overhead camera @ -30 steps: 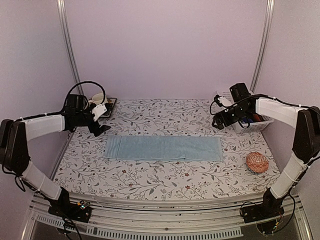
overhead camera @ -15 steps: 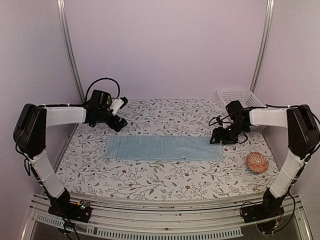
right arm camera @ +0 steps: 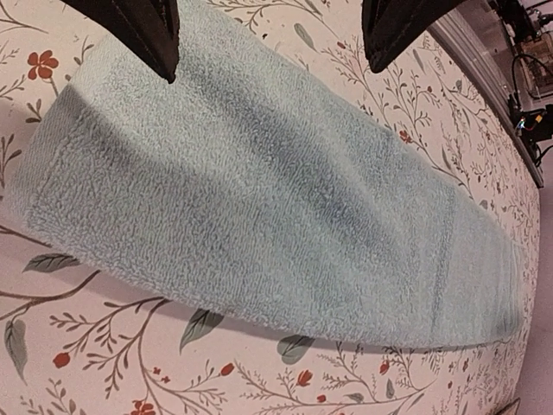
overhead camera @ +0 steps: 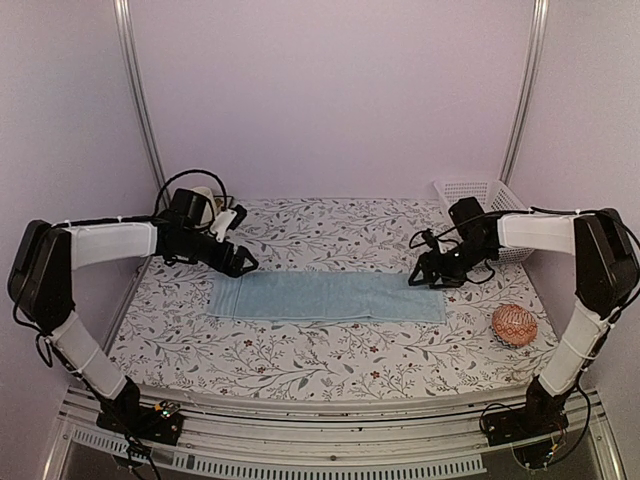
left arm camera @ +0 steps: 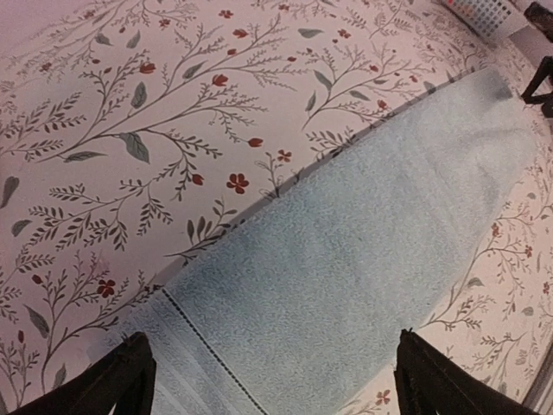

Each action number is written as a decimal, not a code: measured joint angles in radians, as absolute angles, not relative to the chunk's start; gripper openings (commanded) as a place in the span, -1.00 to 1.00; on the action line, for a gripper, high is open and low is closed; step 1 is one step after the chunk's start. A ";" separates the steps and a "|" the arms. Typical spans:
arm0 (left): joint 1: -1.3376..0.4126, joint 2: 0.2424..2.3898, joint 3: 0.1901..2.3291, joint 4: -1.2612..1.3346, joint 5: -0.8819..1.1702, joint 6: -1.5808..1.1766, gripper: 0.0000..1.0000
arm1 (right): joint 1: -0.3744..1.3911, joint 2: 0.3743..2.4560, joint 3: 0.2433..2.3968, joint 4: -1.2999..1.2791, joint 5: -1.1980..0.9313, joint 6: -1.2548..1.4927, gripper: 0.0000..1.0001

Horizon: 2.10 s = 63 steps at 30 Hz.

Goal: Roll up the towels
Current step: Smooth out the towel at the center of the board, then pick up the towel from the center of the board.

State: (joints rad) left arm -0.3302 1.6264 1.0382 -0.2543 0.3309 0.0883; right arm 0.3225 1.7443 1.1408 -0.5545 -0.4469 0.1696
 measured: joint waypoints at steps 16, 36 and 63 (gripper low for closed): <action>-0.330 1.712 1.026 -0.443 0.456 -0.028 0.80 | 0.329 1.737 1.078 -0.653 -0.536 0.113 0.47; -0.322 1.828 1.092 -0.550 0.375 -0.038 0.82 | 0.341 1.814 1.102 -0.709 -0.405 0.083 0.55; -0.339 1.761 1.193 -0.519 0.358 -0.039 0.93 | 0.298 1.773 1.118 -0.619 -0.239 0.262 0.66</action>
State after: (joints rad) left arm -0.3393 1.7607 1.1927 -0.5194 0.3584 -0.0391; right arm 0.2981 1.7729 1.1175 -0.6186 -0.2394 0.2615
